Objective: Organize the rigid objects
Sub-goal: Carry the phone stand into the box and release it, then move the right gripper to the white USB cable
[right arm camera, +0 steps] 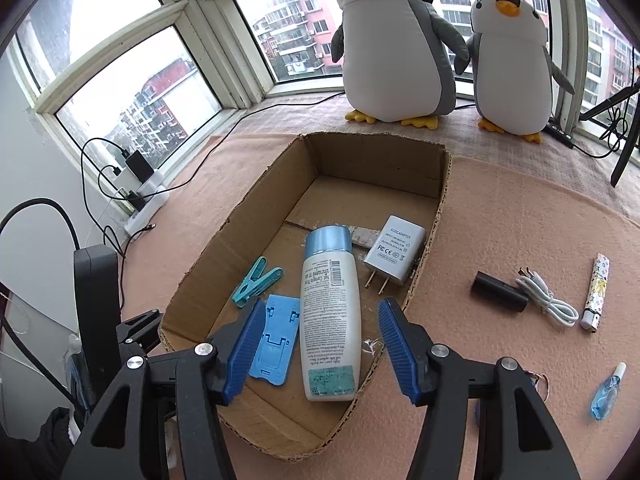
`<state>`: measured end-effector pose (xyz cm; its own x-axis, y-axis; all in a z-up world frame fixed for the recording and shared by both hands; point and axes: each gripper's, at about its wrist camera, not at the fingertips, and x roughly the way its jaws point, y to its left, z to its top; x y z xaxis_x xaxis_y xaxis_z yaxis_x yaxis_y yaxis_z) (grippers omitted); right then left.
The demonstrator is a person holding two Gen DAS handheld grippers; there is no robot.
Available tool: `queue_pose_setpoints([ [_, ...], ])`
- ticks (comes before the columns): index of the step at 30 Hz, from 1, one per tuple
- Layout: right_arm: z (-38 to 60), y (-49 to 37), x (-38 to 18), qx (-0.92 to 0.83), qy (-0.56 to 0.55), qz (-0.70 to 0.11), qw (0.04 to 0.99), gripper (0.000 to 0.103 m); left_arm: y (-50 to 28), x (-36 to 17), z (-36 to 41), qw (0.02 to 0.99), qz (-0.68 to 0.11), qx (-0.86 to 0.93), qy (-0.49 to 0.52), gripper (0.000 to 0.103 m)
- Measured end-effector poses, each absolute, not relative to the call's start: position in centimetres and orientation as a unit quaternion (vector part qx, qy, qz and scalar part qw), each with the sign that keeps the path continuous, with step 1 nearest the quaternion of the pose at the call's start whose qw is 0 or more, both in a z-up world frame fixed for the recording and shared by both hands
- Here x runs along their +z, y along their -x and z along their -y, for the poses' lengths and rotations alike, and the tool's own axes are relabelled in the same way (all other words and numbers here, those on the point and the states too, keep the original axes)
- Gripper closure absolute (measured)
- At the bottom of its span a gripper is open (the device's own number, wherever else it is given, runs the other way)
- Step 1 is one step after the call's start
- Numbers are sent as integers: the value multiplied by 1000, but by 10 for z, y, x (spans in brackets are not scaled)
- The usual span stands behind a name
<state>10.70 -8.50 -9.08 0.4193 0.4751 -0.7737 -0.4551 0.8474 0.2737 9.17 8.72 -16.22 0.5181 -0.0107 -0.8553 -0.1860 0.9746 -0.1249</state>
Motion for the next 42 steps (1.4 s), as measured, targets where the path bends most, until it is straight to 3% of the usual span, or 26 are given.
queue_pose_setpoints([
  [14,154,-126,-80,237,-34,-452,859,48,-91,-163,-87,865,-488,51,101,46],
  [36,213,-174,-136,153,115,-505,841,49,-91,-164,-88,865,-488,51,101,46],
  [42,203,-184,-147,152,143,-511,834,55,-91,-165,-88,865,-488,51,103,46],
])
